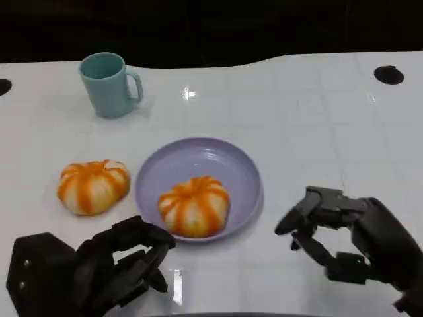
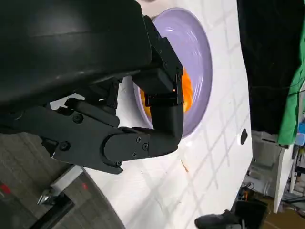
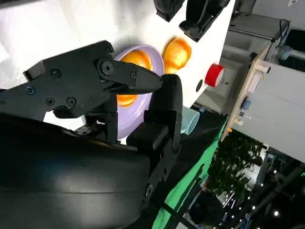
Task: Grasp the bread from the table and place it into the plate.
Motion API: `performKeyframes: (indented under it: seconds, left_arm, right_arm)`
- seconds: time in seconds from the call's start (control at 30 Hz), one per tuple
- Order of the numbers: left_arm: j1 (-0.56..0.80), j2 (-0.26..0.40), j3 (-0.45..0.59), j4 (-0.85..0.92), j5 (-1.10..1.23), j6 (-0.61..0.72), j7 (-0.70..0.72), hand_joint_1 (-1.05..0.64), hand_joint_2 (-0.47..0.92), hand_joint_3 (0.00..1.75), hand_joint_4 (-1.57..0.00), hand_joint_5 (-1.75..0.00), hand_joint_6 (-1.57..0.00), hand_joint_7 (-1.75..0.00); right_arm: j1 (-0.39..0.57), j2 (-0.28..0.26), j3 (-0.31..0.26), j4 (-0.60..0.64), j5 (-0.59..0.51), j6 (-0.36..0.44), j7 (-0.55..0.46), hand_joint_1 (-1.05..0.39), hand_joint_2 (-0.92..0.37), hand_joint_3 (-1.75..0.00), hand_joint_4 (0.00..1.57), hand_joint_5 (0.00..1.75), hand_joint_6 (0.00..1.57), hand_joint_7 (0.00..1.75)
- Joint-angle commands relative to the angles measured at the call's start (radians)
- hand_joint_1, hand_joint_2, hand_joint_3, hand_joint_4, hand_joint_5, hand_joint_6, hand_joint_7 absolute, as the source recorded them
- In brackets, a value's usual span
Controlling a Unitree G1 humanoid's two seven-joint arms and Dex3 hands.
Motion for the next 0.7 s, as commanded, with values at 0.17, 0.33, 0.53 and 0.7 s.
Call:
performKeyframes:
  seconds: [0.17,0.33,0.53,0.7]
  left_arm:
    - [0.001,0.015,0.015,0.007,-0.011,-0.007,-0.006,-0.45,0.92,0.42,-0.62,-1.74,-0.67,-1.24]
    - [0.0,0.02,0.016,0.011,-0.009,-0.013,-0.01,-0.45,0.92,0.41,-0.62,-1.73,-0.67,-1.23]
    - [0.006,0.017,0.017,0.008,-0.011,-0.019,-0.008,-0.45,0.92,0.41,-0.62,-1.72,-0.67,-1.23]
    - [0.008,0.019,0.022,0.007,-0.014,-0.016,-0.007,-0.45,0.92,0.41,-0.62,-1.72,-0.66,-1.23]
  right_arm:
    - [0.11,-0.021,-0.039,-0.139,0.065,0.155,0.016,-0.27,-0.71,-0.8,0.63,1.67,0.61,1.4]
    - [0.124,-0.009,-0.043,-0.114,0.054,0.137,0.007,-0.31,-0.74,-0.8,0.65,1.74,0.6,1.46]
    - [0.113,-0.014,-0.046,-0.01,0.001,0.025,-0.006,-0.32,-0.71,-0.86,0.71,1.75,0.64,1.49]
    - [0.101,-0.007,-0.044,0.062,-0.026,-0.021,-0.024,-0.33,-0.7,-0.89,0.77,1.75,0.66,1.49]
